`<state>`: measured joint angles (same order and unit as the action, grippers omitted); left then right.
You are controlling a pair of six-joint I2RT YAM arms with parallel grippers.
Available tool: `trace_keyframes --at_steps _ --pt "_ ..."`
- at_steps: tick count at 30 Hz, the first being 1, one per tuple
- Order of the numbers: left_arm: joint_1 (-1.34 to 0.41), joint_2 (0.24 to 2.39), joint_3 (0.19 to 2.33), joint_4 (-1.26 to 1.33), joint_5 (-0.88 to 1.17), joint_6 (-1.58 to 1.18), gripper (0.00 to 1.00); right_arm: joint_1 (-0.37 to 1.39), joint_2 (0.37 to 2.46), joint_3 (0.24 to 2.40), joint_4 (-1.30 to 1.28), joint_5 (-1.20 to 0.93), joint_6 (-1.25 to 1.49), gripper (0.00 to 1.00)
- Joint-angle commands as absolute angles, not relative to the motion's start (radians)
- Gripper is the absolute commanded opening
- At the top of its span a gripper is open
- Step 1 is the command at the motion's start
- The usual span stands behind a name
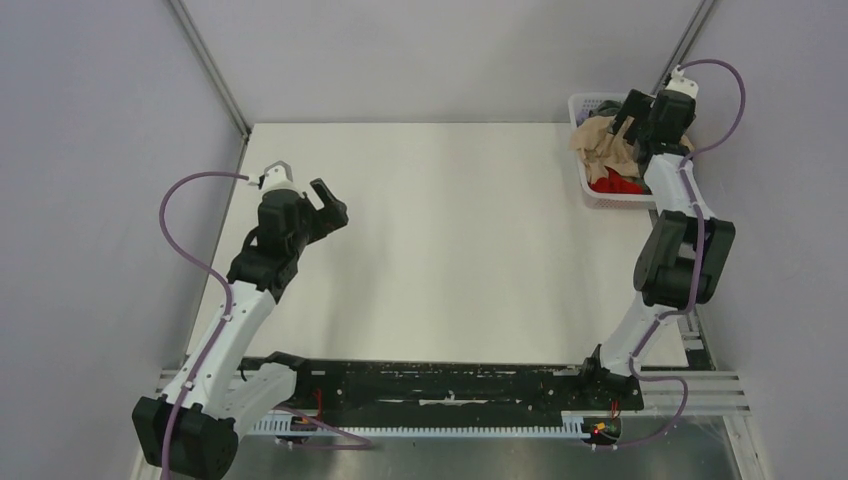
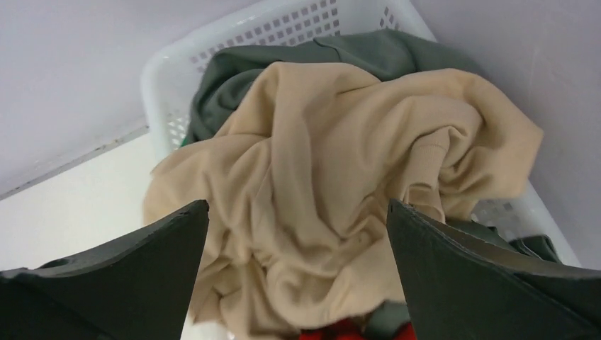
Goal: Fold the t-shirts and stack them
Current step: Grab crumpled tshirt from bin with the right arm, then move the tshirt to the center of the board
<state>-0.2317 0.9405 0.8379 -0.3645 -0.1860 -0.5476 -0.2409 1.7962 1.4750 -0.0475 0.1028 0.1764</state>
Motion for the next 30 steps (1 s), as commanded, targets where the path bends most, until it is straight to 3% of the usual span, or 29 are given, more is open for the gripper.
trace_keyframes --at_steps 1,6,7,10,11,20,30 --pt "-0.235 0.925 0.830 -0.332 -0.197 -0.506 1.00 -0.263 1.956 1.668 -0.172 0.031 0.221 0.98" --pt "-0.235 0.912 0.815 -0.330 -0.221 -0.514 1.00 -0.263 2.044 1.734 -0.181 -0.072 0.211 0.81" --pt "-0.235 0.913 0.813 -0.330 -0.219 -0.515 1.00 -0.262 2.052 1.738 -0.183 -0.065 0.214 0.59" --pt "-0.235 0.912 0.812 -0.337 -0.211 -0.517 1.00 -0.263 2.060 1.759 -0.205 -0.051 0.194 0.20" --pt "-0.235 0.909 0.808 -0.337 -0.212 -0.517 1.00 -0.263 2.056 1.777 -0.219 -0.042 0.189 0.00" --pt "-0.235 0.828 0.778 -0.326 -0.245 -0.543 1.00 -0.227 1.761 1.827 -0.161 -0.206 0.129 0.00" --pt "-0.235 0.760 0.762 -0.337 -0.303 -0.602 1.00 0.076 1.440 1.733 -0.053 -0.512 0.155 0.00"
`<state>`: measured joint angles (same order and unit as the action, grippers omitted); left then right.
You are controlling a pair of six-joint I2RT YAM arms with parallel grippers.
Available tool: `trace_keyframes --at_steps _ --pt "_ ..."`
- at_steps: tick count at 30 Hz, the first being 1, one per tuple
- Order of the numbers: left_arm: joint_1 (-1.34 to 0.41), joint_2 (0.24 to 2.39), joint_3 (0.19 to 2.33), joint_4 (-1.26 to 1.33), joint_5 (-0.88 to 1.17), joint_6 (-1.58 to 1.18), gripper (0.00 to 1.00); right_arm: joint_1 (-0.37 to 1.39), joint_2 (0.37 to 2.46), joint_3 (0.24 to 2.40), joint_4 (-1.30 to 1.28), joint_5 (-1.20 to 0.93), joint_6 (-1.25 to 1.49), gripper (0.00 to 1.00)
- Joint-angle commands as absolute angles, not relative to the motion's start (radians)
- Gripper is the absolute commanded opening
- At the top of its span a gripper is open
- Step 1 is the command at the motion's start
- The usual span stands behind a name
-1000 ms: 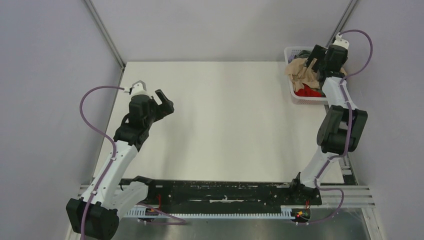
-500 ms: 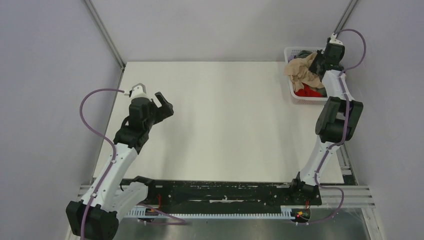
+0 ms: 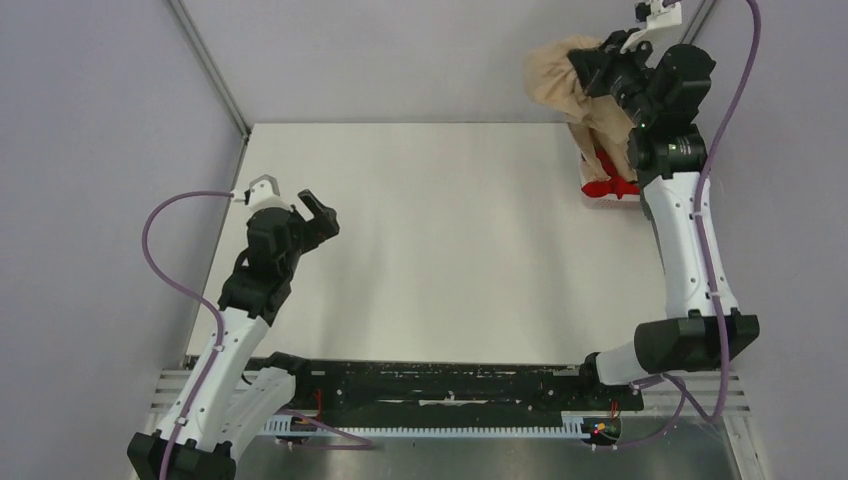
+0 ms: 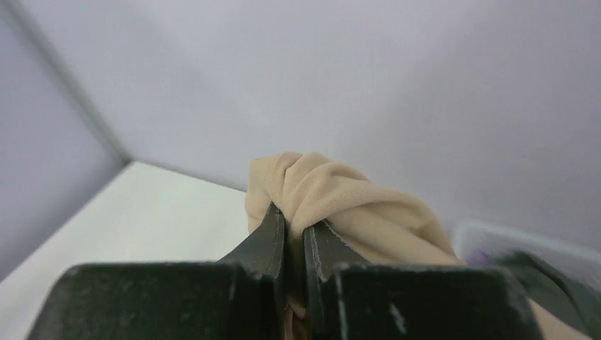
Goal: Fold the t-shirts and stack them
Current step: Move the tshirt to the center of the board
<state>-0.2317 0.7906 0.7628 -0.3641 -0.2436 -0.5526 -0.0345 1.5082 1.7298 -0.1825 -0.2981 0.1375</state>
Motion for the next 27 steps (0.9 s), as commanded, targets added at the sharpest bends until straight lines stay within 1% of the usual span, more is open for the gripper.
trace_keyframes --at_steps 1,4,7,12,15,18,21,24,25,27 --pt "-0.235 0.757 0.762 -0.339 -0.303 -0.603 1.00 0.105 1.437 1.742 -0.043 -0.569 0.166 0.00" --pt "-0.235 0.749 0.764 -0.343 -0.310 -0.614 1.00 0.200 1.440 1.794 -0.036 -0.677 0.196 0.00" --pt "-0.235 0.746 0.767 -0.349 -0.333 -0.625 1.00 0.273 1.443 1.810 0.029 -0.735 0.226 0.00" --pt "-0.235 0.746 0.784 -0.373 -0.370 -0.646 1.00 0.342 1.464 1.847 0.101 -0.763 0.254 0.00" --pt "-0.235 0.742 0.794 -0.392 -0.382 -0.653 1.00 0.344 1.461 1.806 0.160 -0.763 0.283 0.00" --pt "-0.235 0.743 0.797 -0.410 -0.406 -0.675 1.00 0.344 1.465 1.761 0.133 -0.706 0.242 0.00" --pt "-0.235 0.761 0.792 -0.423 -0.399 -0.703 1.00 0.342 1.440 1.633 0.058 -0.591 0.156 0.00" --pt "-0.235 0.793 0.799 -0.462 -0.388 -0.721 1.00 0.340 1.365 1.353 0.006 -0.417 0.073 0.01" --pt "-0.235 0.804 0.796 -0.471 -0.376 -0.723 1.00 0.339 1.337 1.230 -0.011 -0.346 0.043 0.05" --pt "-0.235 0.824 0.783 -0.484 -0.344 -0.734 1.00 0.321 1.302 1.020 -0.061 -0.173 0.032 0.21"
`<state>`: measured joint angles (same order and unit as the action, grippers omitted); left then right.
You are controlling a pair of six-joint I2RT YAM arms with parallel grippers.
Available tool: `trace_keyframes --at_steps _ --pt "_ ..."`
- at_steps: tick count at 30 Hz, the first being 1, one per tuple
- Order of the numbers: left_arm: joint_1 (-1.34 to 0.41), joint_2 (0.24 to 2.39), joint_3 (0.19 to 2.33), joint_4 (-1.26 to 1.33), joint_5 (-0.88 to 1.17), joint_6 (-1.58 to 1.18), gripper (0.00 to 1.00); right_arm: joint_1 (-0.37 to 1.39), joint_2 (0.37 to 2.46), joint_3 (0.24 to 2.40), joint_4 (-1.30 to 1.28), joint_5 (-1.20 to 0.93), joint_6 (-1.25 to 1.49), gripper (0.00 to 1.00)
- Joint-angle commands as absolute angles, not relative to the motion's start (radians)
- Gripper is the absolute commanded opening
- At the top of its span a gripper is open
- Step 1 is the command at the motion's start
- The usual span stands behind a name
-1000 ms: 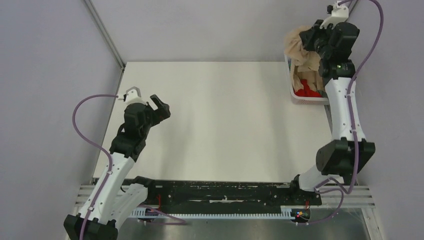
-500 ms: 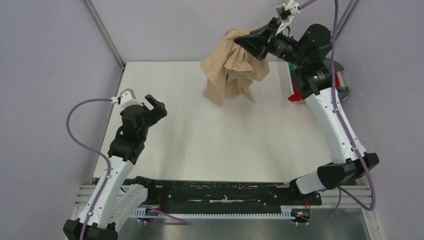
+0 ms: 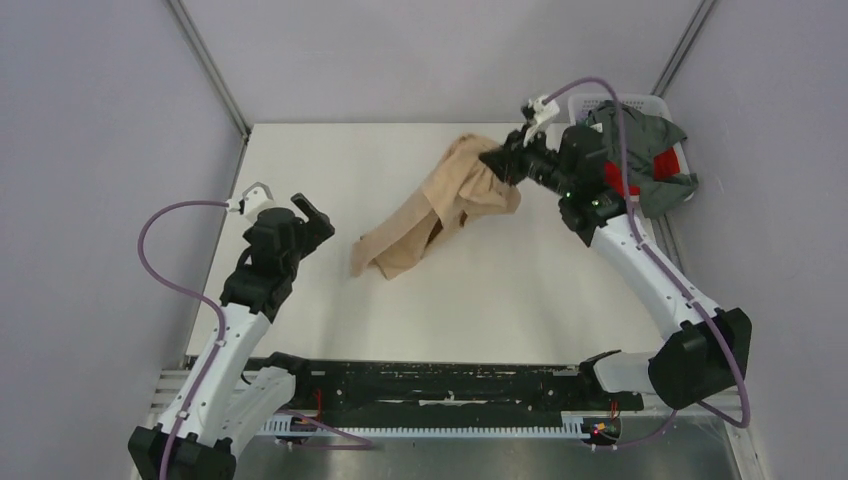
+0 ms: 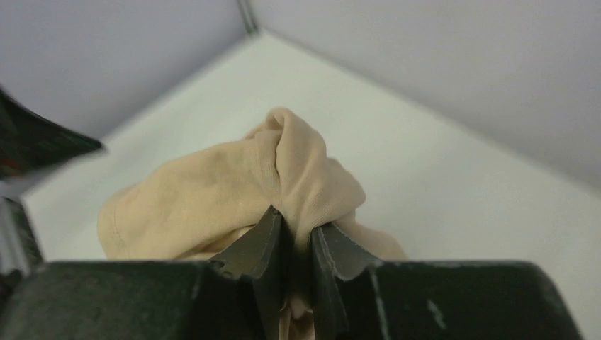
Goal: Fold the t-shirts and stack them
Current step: Move the tshirt to the center of the board
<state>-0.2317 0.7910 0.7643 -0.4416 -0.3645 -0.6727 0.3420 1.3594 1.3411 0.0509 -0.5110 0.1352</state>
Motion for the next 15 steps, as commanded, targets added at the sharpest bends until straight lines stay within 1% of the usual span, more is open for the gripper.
trace_keyframes --at_steps 1,2,3,4,5,7,12,15 --pt "-0.235 0.836 0.774 -0.485 -0.319 -0.737 1.00 0.307 1.294 0.956 -0.085 -0.064 0.054 0.26" --pt "-0.235 0.854 0.764 -0.483 -0.291 -0.738 1.00 0.286 1.293 0.909 -0.112 0.083 0.083 0.37" --pt "-0.235 0.876 0.759 -0.482 -0.248 -0.735 1.00 0.273 1.293 0.895 -0.148 0.206 0.108 0.58" --pt "-0.235 0.898 0.758 -0.482 -0.205 -0.725 1.00 0.262 1.296 0.901 -0.174 0.295 0.114 0.93" --pt "-0.235 0.924 0.758 -0.484 -0.155 -0.718 1.00 0.261 1.300 0.921 -0.211 0.370 0.113 0.98" --pt "-0.235 0.974 0.750 -0.483 -0.076 -0.718 1.00 0.261 1.298 0.951 -0.256 0.407 0.091 0.98" --pt "-0.244 1.071 0.697 -0.444 0.053 -0.752 1.00 0.267 1.236 0.863 -0.233 0.318 0.072 0.98" --pt "-0.247 1.109 0.675 -0.410 0.099 -0.765 1.00 0.308 1.179 0.787 -0.176 0.222 0.071 0.98"
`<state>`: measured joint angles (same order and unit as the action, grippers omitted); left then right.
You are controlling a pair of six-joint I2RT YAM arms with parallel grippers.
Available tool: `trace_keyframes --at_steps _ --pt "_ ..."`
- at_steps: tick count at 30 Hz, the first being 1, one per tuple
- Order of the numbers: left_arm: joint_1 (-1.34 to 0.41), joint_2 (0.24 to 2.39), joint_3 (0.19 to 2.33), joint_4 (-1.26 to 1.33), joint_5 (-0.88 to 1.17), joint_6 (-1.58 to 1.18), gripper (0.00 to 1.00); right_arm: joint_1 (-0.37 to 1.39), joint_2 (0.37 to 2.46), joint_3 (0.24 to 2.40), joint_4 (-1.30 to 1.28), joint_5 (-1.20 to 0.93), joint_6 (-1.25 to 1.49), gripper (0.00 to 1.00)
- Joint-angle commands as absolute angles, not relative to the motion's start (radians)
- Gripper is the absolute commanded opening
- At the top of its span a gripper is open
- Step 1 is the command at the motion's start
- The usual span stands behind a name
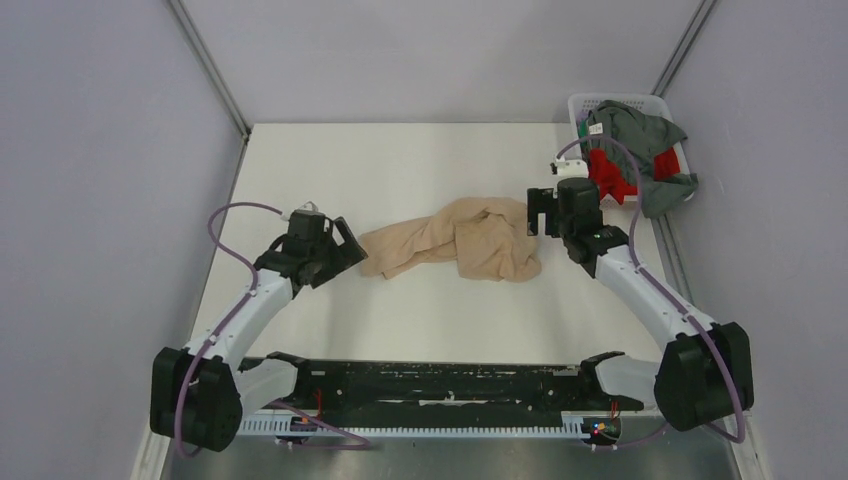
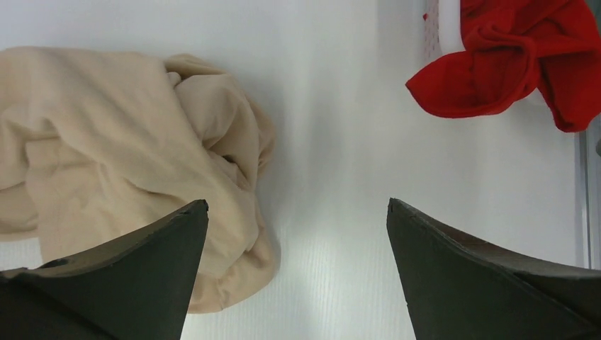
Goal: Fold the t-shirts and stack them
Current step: Move the tshirt to the center of the board, then flatten out the tshirt
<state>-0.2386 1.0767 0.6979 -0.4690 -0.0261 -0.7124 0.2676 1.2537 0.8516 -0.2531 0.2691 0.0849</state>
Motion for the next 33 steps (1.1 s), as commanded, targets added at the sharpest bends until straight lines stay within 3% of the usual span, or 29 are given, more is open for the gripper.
trace_keyframes --at_steps 1,4,9,21,25,28,33 --pt "-0.248 1.122 0.667 -0.394 0.111 -0.770 1.00 0.337 1.159 0.762 -0.157 0.187 0.069 0.98" --pt "-0.252 1.160 0.645 -0.355 0.129 -0.788 0.98 0.429 1.133 0.728 -0.138 0.137 0.034 0.98" --pt "-0.278 1.250 0.633 -0.290 0.135 -0.795 0.87 0.515 1.128 0.737 -0.149 0.157 0.028 0.98" --pt "-0.298 1.444 0.652 -0.200 0.066 -0.831 0.59 0.551 1.097 0.730 -0.171 0.173 0.009 0.98" --pt "-0.298 1.490 0.657 -0.157 0.107 -0.828 0.34 0.551 1.099 0.733 -0.182 0.162 0.009 0.98" --pt "-0.298 1.490 0.677 -0.180 0.095 -0.818 0.05 0.551 1.092 0.728 -0.178 0.164 0.009 0.98" --pt "-0.297 1.409 0.701 -0.255 0.058 -0.804 0.02 0.588 1.097 0.735 -0.183 0.222 0.009 0.98"
